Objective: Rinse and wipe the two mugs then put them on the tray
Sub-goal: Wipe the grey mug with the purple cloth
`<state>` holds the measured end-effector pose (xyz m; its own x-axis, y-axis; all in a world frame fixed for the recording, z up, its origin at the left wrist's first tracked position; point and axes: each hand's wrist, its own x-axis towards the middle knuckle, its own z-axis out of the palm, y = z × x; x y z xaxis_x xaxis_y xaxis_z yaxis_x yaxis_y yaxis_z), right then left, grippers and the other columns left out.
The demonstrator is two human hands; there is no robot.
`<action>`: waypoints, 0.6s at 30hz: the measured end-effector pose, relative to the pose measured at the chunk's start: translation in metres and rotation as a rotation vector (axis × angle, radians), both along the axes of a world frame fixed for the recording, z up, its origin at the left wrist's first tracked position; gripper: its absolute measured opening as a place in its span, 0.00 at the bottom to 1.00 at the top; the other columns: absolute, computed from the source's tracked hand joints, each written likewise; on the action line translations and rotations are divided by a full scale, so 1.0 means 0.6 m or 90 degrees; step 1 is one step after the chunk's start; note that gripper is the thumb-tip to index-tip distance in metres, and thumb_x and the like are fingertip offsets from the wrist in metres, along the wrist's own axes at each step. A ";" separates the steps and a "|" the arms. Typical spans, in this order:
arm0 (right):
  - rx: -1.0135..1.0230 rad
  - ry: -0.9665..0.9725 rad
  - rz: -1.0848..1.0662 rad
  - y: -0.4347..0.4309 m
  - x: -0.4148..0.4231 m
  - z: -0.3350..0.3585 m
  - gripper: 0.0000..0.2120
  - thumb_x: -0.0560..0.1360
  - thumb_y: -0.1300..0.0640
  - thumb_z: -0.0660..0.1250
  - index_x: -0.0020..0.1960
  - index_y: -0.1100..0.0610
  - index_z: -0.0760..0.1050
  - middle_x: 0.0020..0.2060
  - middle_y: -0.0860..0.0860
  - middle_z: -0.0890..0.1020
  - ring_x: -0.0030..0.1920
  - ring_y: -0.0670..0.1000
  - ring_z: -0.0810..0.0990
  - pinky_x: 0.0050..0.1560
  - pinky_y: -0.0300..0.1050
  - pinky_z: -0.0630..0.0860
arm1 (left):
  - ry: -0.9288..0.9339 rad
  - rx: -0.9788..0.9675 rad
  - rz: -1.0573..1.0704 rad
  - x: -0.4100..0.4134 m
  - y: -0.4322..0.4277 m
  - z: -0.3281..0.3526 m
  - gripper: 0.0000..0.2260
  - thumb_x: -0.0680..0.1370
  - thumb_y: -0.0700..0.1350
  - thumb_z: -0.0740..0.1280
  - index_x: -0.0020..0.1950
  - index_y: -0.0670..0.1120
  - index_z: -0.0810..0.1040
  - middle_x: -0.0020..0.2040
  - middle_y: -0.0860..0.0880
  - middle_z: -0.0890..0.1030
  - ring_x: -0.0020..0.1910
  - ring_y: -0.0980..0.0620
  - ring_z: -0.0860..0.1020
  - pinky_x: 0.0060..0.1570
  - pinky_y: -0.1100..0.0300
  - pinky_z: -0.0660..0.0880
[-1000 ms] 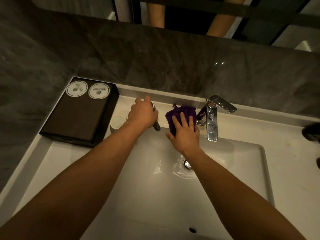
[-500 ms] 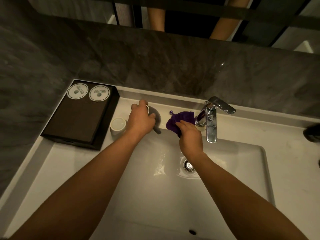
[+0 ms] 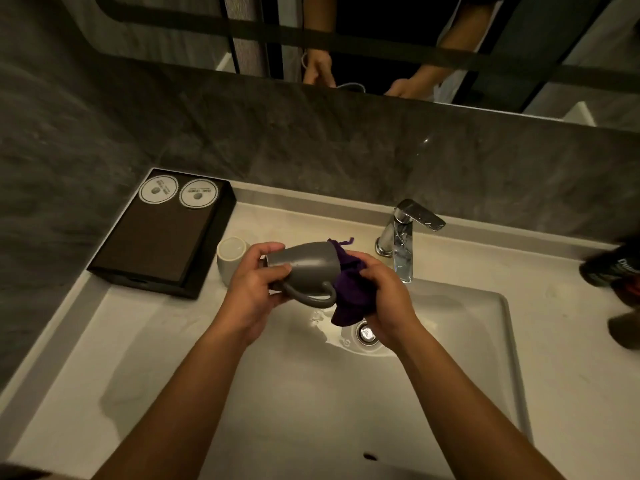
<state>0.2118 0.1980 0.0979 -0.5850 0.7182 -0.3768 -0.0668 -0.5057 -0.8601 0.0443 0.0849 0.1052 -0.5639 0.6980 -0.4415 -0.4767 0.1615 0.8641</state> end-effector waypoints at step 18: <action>0.223 -0.167 0.344 -0.052 0.011 0.062 0.22 0.68 0.54 0.82 0.59 0.50 0.79 0.45 0.51 0.85 0.37 0.50 0.82 0.33 0.48 0.78 | -0.052 -0.069 0.159 0.080 -0.014 -0.018 0.13 0.82 0.52 0.68 0.58 0.42 0.82 0.55 0.36 0.86 0.51 0.40 0.86 0.53 0.43 0.83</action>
